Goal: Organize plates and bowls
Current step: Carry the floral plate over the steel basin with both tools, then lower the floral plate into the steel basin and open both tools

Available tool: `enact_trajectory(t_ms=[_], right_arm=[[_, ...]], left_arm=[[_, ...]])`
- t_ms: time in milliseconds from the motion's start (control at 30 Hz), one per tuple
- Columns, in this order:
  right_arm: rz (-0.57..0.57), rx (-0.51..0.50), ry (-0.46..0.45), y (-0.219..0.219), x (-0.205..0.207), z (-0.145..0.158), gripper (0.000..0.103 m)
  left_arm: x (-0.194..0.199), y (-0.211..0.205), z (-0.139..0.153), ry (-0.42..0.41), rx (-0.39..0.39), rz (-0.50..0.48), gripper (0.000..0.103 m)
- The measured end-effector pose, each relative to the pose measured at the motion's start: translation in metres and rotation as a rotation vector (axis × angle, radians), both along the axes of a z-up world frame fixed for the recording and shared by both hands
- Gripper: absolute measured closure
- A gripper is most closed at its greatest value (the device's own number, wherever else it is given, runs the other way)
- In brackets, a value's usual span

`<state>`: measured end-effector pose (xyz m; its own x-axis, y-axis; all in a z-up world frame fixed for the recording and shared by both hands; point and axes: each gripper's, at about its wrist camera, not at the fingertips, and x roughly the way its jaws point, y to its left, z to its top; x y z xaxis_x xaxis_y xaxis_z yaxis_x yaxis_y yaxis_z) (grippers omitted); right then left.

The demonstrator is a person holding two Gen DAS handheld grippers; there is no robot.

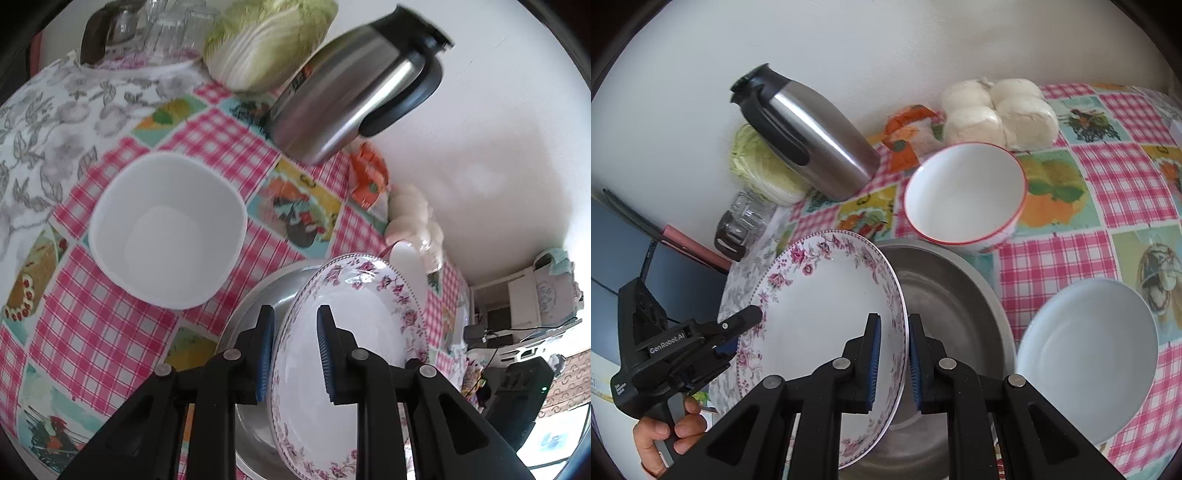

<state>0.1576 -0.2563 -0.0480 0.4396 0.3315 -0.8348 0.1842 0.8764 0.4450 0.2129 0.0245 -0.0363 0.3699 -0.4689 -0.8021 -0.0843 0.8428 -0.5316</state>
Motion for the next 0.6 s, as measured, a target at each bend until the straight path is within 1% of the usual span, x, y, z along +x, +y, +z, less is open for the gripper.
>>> enact_trajectory(t_ms=[233, 367, 600], right_arm=[[-0.022, -0.007, 0.061, -0.009, -0.002, -0.017, 0.085], [-0.026, -0.016, 0.077, -0.010, -0.002, -0.021, 0.085], [-0.024, -0.034, 0.114, -0.009, -0.001, -0.031, 0.085]], left_arm=[[0.001, -0.011, -0.022, 0.055, 0.042, -0.024, 0.081], [0.002, -0.015, -0.032, 0.085, 0.058, -0.030, 0.080], [0.003, -0.019, -0.043, 0.112, 0.091, -0.038, 0.080]])
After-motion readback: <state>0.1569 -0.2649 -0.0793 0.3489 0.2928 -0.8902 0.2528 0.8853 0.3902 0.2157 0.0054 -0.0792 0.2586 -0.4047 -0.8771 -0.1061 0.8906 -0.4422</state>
